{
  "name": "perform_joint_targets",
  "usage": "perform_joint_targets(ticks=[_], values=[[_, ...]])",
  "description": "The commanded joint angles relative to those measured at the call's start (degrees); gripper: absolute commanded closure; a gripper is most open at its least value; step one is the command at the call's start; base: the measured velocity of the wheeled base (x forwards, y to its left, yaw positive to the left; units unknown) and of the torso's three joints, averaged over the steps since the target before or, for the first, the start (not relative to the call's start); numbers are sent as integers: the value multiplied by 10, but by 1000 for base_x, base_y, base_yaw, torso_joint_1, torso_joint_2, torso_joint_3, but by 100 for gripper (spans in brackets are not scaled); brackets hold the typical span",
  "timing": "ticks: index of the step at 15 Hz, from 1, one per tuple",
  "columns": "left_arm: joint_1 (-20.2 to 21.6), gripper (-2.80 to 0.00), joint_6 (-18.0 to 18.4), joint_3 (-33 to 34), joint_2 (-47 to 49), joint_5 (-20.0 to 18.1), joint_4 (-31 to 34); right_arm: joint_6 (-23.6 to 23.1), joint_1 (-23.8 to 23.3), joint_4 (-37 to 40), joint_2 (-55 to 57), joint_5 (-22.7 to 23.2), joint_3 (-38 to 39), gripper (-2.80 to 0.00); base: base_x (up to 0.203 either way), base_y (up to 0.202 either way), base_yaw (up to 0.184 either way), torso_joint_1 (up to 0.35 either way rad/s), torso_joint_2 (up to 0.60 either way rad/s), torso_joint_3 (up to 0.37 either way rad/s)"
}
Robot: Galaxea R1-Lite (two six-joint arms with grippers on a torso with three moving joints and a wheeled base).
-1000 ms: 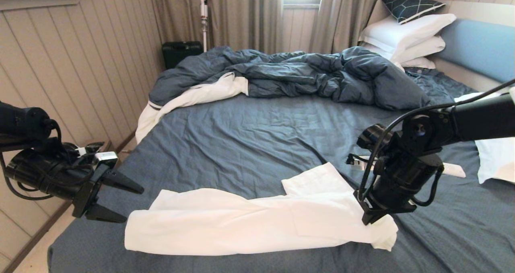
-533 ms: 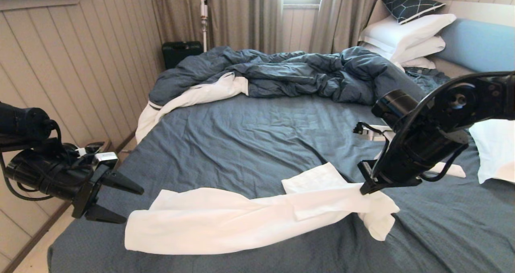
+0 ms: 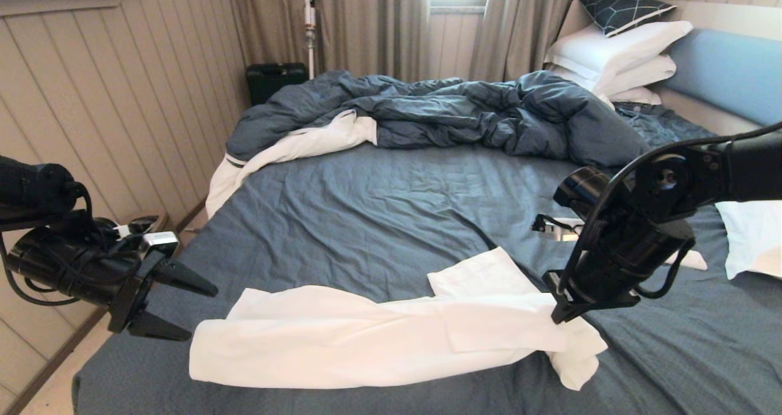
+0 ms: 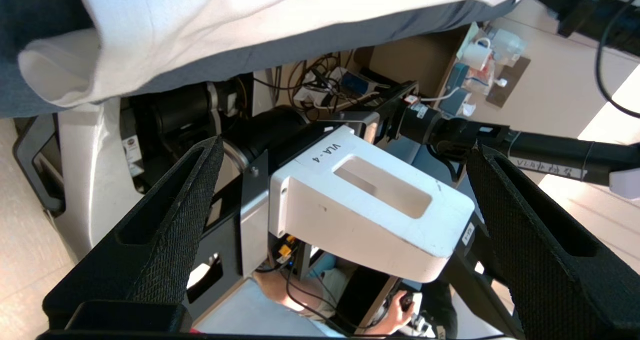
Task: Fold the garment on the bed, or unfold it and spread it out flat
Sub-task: Fold the white T-shirt
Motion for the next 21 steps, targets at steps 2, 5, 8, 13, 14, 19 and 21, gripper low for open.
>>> perform_joint_targets(ticks=[2, 5, 8, 13, 14, 19, 21], values=[[0, -280, 1, 0, 0, -3, 4, 1, 1, 0, 14, 1, 15, 0, 0, 0, 0, 0, 0, 0], [0, -280, 1, 0, -1, -4, 5, 0, 2, -1, 16, -1, 28, -280, 0, 0, 0, 0, 0, 0], [0, -280, 1, 0, -2, -4, 5, -1, 5, 2, 7, -1, 32, -280, 0, 0, 0, 0, 0, 0], [0, -280, 1, 5, -6, -5, 5, 1, 62, 3, -77, -14, -4, -280, 0, 0, 0, 0, 0, 0], [-1, -280, 1, 7, -7, -4, 4, 2, 91, 2, -74, -55, -16, -280, 0, 0, 0, 0, 0, 0], [0, -280, 8, 14, -20, -8, 8, -6, 215, 0, 75, -281, -103, -280, 0, 0, 0, 0, 0, 0], [-1, -280, 8, 16, -24, -8, 7, -20, 247, -2, 123, -344, -134, -280, 0, 0, 0, 0, 0, 0]])
